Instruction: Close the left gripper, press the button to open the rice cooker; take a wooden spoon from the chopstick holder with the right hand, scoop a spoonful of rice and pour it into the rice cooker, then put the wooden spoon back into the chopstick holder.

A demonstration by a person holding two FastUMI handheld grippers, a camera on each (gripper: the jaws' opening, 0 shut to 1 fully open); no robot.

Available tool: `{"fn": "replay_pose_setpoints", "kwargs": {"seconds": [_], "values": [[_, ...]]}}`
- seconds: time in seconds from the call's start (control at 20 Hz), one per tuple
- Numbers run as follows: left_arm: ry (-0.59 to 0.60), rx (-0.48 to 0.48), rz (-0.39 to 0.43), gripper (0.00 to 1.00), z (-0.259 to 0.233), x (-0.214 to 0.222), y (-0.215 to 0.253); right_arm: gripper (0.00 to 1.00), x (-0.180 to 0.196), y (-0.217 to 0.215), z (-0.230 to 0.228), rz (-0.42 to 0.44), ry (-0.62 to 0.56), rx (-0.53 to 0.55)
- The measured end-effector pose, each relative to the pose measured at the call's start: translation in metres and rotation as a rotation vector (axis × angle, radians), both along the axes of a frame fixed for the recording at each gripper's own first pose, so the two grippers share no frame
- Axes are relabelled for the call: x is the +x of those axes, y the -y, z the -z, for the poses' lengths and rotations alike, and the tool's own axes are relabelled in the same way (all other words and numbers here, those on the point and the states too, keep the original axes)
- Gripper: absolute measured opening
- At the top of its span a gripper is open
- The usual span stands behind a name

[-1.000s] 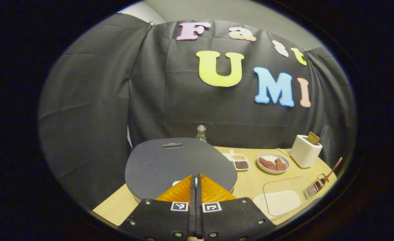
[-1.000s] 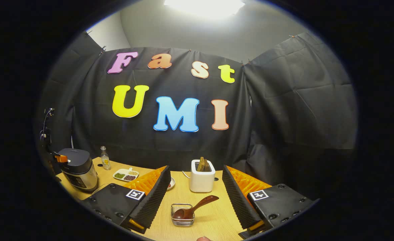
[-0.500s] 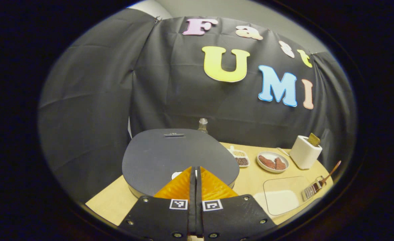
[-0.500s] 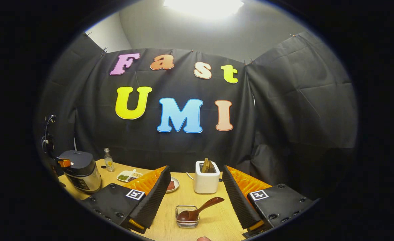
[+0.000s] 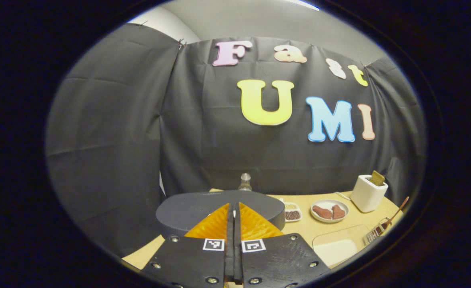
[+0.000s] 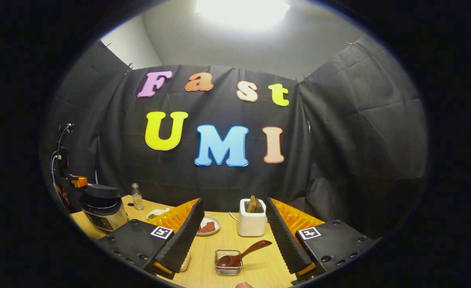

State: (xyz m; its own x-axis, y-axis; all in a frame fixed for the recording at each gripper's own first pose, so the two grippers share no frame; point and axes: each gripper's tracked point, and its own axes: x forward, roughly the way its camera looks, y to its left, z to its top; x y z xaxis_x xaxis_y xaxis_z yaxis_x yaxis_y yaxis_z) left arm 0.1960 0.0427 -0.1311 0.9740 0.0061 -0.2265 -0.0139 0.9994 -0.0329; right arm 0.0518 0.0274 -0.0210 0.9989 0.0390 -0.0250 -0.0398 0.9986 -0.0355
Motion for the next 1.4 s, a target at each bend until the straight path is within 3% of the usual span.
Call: {"fn": "replay_pose_setpoints", "kwargs": {"seconds": [0.2,0.4,0.7,1.05,1.1,1.4], "values": [[0.124,0.039,-0.061,0.00,-0.056,-0.010,-0.010,0.97,-0.001,0.010,0.004,-0.001,-0.005,0.013],[0.203,0.050,-0.062,0.00,-0.103,-0.047,0.002,0.97,0.004,0.022,0.013,-0.007,-0.029,0.019],[0.288,0.080,-0.069,0.87,-0.146,-0.103,0.022,0.97,0.024,0.036,0.034,-0.025,-0.066,0.029],[0.318,0.100,-0.114,0.87,-0.170,-0.168,0.027,0.97,0.055,0.048,0.090,-0.041,-0.165,0.051],[0.316,0.114,-0.122,0.92,-0.171,-0.176,0.026,0.97,0.058,0.048,0.101,-0.045,-0.188,0.059],[0.292,0.146,-0.171,0.87,-0.173,-0.214,0.019,0.96,0.078,0.054,0.157,-0.028,-0.318,0.122]]}}
